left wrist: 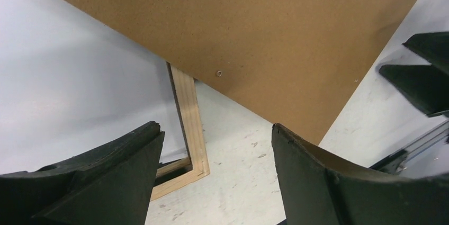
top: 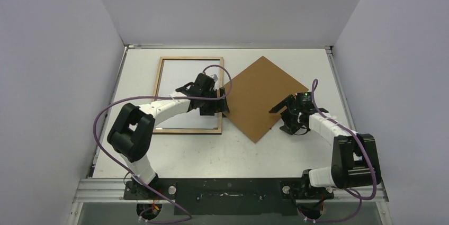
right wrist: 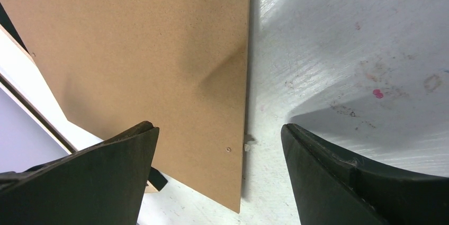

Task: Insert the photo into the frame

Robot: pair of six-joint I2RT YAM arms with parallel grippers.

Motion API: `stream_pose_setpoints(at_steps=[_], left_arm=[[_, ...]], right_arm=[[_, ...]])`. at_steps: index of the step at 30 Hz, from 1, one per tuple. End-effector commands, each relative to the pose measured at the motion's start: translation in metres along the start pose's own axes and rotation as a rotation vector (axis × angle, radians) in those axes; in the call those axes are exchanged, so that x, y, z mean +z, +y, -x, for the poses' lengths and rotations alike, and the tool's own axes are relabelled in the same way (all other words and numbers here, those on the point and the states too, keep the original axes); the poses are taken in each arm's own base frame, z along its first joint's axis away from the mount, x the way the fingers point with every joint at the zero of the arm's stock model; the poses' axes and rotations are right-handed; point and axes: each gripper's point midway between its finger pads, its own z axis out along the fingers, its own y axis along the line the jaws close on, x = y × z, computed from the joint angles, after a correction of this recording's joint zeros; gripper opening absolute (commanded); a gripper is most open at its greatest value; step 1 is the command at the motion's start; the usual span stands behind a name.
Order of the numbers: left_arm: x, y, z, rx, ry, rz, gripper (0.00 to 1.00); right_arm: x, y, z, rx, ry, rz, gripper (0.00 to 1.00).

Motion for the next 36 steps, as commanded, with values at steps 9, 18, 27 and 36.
stream_pose_setpoints(at_steps=[9, 18, 27, 36], left_arm=[[-0.003, -0.08, 0.017, -0.36, -0.244, -0.25, 0.7], [0.014, -0.061, -0.006, -0.485, -0.284, -0.106, 0.69], [0.045, -0.056, -0.021, -0.559, -0.318, -0.149, 0.67], [0.062, -0.059, -0.039, -0.57, -0.397, -0.144, 0.63]], right_arm=[[-0.008, -0.003, 0.001, 0.0, -0.037, 0.001, 0.88], [-0.008, -0.009, -0.002, 0.002, -0.015, 0.008, 0.87], [0.0, -0.015, -0.011, -0.007, 0.053, 0.041, 0.87], [-0.007, -0.02, -0.013, -0.032, 0.099, 0.056, 0.87]])
